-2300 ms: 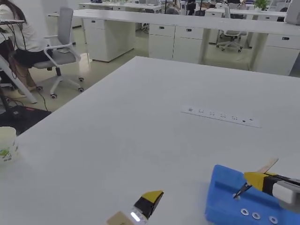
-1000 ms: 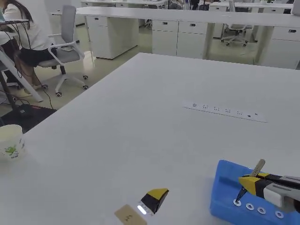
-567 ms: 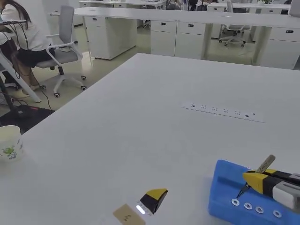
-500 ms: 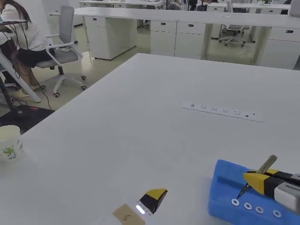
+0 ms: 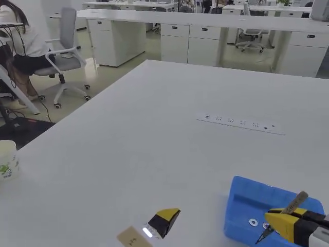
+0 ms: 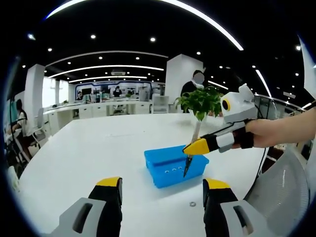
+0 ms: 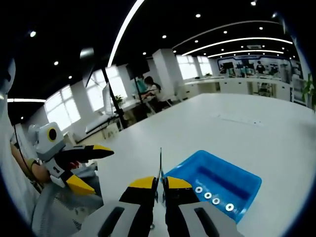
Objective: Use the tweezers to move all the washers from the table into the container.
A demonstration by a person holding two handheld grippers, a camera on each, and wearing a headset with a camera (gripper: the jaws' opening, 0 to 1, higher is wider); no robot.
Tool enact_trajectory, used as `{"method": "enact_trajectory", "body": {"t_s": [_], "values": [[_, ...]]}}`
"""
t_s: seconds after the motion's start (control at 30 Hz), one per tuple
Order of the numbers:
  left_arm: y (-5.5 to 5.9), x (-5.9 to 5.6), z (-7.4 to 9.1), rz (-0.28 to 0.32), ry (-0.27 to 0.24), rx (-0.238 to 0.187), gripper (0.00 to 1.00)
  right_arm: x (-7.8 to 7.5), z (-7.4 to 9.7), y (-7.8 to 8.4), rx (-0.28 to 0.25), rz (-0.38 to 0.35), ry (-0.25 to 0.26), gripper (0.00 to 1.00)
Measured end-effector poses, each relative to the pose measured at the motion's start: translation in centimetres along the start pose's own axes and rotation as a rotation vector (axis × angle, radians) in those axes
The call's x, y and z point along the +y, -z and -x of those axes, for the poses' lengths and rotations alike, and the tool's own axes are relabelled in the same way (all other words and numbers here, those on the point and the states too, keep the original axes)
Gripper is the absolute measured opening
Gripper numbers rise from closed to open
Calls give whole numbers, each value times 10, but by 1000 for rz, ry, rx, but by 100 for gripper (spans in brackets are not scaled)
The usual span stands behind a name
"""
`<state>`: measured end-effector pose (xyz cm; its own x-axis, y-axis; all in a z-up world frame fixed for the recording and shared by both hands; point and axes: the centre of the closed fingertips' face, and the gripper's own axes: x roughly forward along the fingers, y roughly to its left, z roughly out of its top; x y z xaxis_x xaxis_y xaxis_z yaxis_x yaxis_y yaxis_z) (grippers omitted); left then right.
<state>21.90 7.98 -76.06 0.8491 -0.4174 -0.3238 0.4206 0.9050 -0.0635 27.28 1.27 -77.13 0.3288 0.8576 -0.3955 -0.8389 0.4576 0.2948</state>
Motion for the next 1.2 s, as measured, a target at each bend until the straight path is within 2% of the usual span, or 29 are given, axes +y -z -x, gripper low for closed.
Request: {"method": "enact_trajectory", "body": {"t_s": [0.33,0.57,0.7,0.8,0.9,0.93,1.03,1.13,1.2], "values": [[1,-1,0,-1,7,4,66,11,-1,34,51,-79,-34,4],[1,-1,-1,-5,7,7,66,16,-9,55,108,-66,-40,4],[2,-1,-1,-6,6,10,66,15,-9,61,121,-63,-40,4],[1,-1,-1,-6,4,8,66,15,-10,66,146,-25,-40,4],[1,-1,-1,-7,5,8,66,18,-10,66,145,25,-51,4],[1,-1,-1,-8,4,8,66,21,-10,66,154,97,-60,4],[2,-1,-1,-8,4,9,66,37,-11,71,174,188,-106,4],[2,0,-1,-9,2,11,66,42,-11,81,204,277,-104,5],[2,0,-1,-9,1,11,66,39,-12,83,198,269,-82,4]]}}
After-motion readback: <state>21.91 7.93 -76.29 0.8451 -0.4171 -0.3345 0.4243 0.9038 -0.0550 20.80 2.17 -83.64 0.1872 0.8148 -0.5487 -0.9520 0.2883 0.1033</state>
